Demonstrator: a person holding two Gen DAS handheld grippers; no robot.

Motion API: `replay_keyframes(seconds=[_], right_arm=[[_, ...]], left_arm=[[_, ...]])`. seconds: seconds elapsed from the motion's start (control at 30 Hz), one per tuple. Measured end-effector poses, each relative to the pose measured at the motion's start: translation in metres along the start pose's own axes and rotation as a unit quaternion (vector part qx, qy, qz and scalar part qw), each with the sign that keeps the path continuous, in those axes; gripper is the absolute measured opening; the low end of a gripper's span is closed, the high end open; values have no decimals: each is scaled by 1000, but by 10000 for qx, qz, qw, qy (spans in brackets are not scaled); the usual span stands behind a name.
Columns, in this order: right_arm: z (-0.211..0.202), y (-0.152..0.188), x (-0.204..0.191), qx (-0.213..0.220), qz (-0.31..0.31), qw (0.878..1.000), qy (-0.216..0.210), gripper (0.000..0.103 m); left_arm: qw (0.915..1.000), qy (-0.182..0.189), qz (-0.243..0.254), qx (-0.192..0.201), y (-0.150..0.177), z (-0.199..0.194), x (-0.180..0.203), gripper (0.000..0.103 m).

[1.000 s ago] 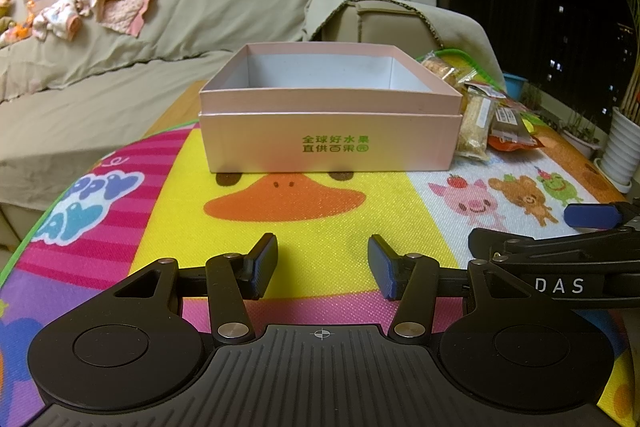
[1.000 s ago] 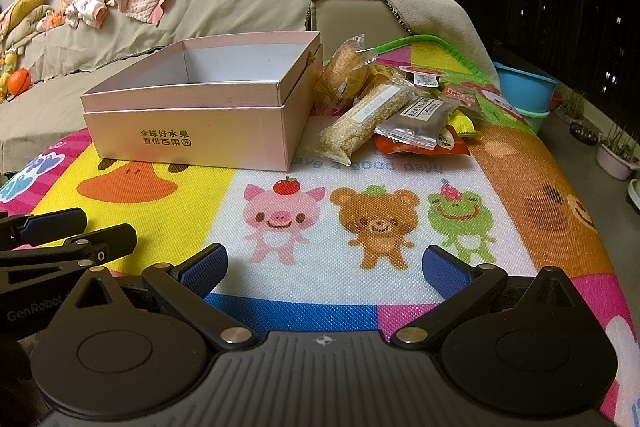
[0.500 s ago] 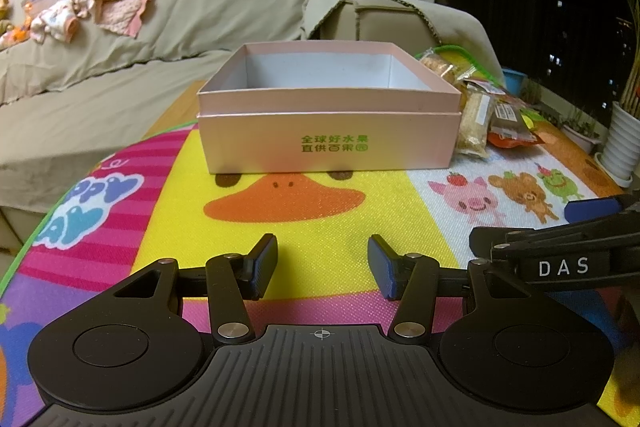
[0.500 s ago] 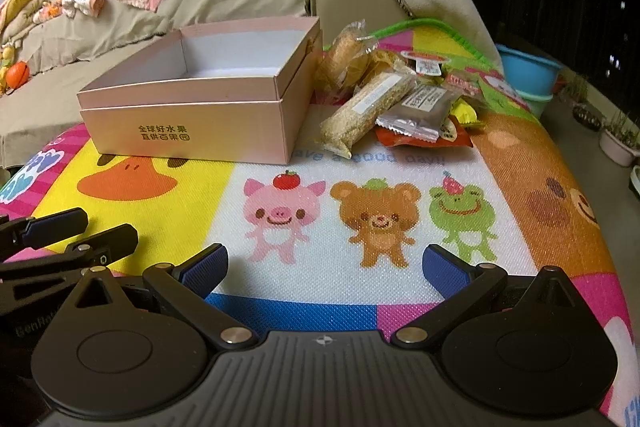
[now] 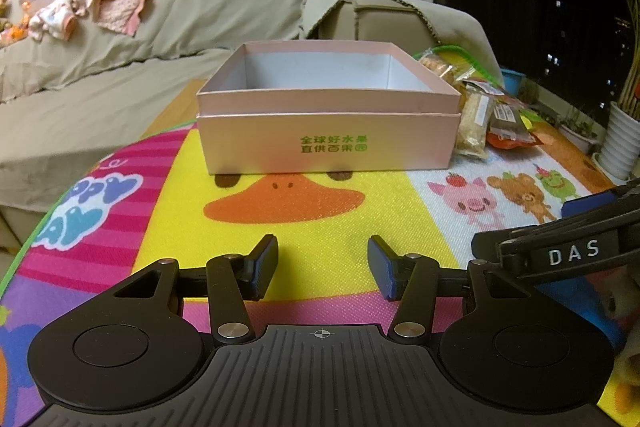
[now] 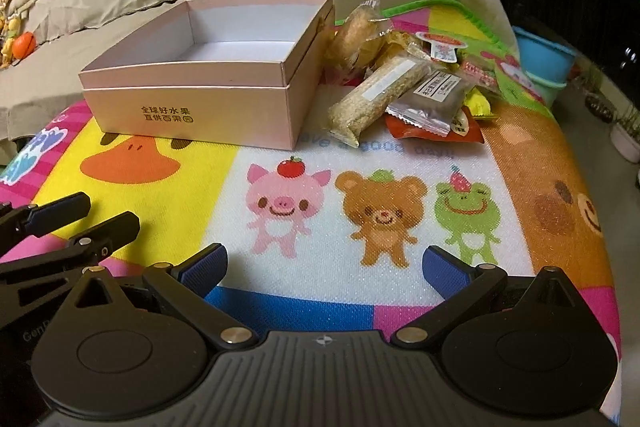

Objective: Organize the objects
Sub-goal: 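Grasp the pink box wall with the left tool while the right tool moves toward the snacks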

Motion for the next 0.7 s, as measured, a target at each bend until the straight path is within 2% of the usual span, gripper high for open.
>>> replay_keyframes(seconds=[0.1,0.17,0.3,0.4,0.47,0.53,0.6,0.7], right_arm=[[-3,-4,1,-77,67,9997,-241,103],[-11,-10,3,60,199,9993,-315,103],[-36,-30,3,776,-118,9969,18,103],[-58,-49,10,1573,-85,9870,308,103],[-68,-61,18,1888,23,9810,453,103],[-69,-73,22,1700,-93,9853,152,103],[-68,-81,30,1583,-3,9873,-110,103],[-60,-86,42,1485,-71,9889,82,103]], left_arm=[[10000,-26,-10,-17,-5,-1,-5,53],[10000,-39,-61,37,-12,-2,-11,53],[9993,-48,-244,281,-38,-7,-27,53],[9978,-117,-412,506,-64,-6,-45,53],[9962,-336,-493,639,-81,0,-60,53],[9951,-566,-486,655,-94,11,-73,53],[9951,-664,-554,473,-104,31,-85,53],[9949,-613,-776,209,-113,57,-100,53]])
Point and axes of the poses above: each gripper's, at about its wrist camera, not at the fingertips, and z roughly the way its jaws point, x to its right, y to its underside, the point moved 6 cm from there along z, roughly the way its jaws point, and after that the axes turned 1 degree about -y, right-handed, at the moved point
